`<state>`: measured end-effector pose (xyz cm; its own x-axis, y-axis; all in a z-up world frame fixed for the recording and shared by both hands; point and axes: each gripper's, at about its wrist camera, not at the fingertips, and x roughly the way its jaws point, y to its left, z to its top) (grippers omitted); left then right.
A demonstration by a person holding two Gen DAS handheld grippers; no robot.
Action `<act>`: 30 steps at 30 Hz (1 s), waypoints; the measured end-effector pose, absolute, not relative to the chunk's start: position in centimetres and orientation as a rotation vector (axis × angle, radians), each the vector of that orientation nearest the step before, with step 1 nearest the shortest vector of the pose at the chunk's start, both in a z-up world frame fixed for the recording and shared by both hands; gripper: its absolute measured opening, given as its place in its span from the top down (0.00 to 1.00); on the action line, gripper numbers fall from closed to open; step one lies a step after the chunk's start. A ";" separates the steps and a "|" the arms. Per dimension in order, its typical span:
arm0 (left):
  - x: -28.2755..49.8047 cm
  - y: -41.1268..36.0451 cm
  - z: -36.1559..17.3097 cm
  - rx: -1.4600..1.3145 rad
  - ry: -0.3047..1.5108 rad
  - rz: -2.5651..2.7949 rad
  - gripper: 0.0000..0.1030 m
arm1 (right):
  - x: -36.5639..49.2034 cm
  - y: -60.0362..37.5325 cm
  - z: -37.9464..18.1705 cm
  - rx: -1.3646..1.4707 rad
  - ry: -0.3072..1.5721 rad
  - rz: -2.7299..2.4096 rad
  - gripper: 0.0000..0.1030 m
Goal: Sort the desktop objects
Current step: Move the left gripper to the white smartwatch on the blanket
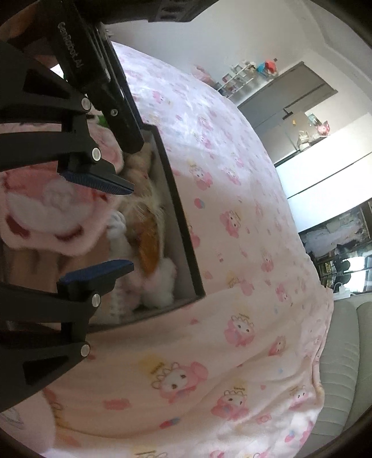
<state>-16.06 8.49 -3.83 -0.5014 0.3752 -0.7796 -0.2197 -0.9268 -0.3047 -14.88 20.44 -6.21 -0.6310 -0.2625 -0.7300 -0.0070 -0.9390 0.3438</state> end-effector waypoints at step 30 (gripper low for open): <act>-7.3 -9.9 -8.0 -1.429 -0.570 2.556 0.56 | -11.8 1.2 -6.6 1.266 -0.013 -2.508 0.58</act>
<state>-7.27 -9.94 -8.00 -0.5315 0.3169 -0.7856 0.0467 -0.9150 -0.4007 -11.82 1.19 -6.62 -0.5506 -0.2948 -0.7810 0.2870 -0.9454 0.1545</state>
